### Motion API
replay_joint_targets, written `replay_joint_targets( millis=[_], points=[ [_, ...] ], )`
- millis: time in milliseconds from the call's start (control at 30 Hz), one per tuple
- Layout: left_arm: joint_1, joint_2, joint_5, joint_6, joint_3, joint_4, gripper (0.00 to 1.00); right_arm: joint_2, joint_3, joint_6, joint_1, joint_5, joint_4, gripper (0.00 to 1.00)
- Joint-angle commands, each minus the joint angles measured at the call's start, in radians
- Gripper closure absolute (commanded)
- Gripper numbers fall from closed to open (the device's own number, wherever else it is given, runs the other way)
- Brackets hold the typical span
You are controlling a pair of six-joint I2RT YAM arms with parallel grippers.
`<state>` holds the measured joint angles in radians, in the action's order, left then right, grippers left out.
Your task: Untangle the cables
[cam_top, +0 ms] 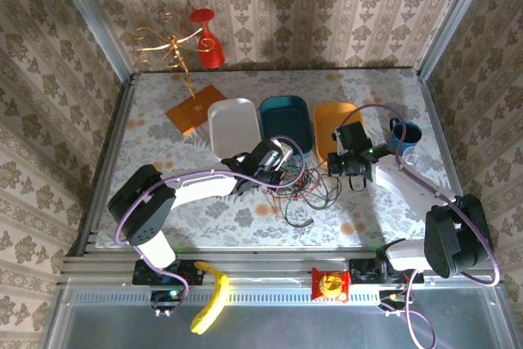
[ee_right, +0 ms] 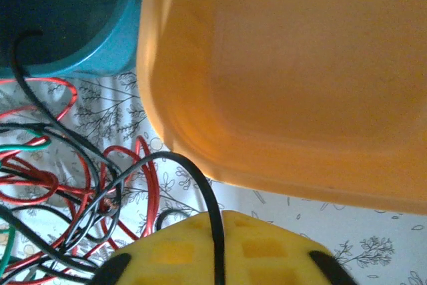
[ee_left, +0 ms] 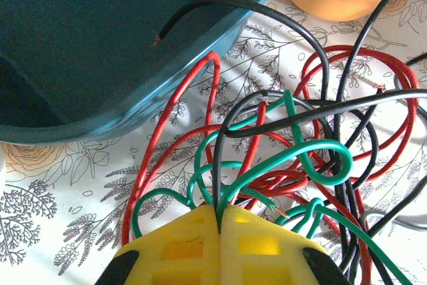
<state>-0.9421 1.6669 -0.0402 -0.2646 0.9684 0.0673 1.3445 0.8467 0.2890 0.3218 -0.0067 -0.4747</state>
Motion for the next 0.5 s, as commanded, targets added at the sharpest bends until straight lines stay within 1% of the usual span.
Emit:
replay_joint_targets(
  millis=[0, 167, 200, 267, 467],
  points=[
    [-0.002, 0.005, 0.017, 0.021, 0.025, 0.003, 1.0, -0.031, 0.022, -0.005, 0.004, 0.052, -0.011, 0.99],
    [0.003, 0.008, 0.002, 0.011, 0.025, 0.016, 1.0, -0.133, 0.055, 0.024, 0.004, 0.137, -0.056, 1.0],
    [0.003, 0.01, 0.001, 0.011, 0.025, 0.018, 1.0, -0.162, 0.066, 0.031, 0.004, 0.16, -0.095, 1.0],
    [0.004, 0.013, -0.001, 0.011, 0.026, 0.02, 1.0, -0.218, 0.087, 0.043, 0.005, 0.204, -0.116, 1.0],
    [0.003, 0.017, 0.003, 0.015, 0.026, 0.022, 1.0, -0.352, 0.172, 0.05, 0.003, 0.33, -0.137, 1.0]
  ],
)
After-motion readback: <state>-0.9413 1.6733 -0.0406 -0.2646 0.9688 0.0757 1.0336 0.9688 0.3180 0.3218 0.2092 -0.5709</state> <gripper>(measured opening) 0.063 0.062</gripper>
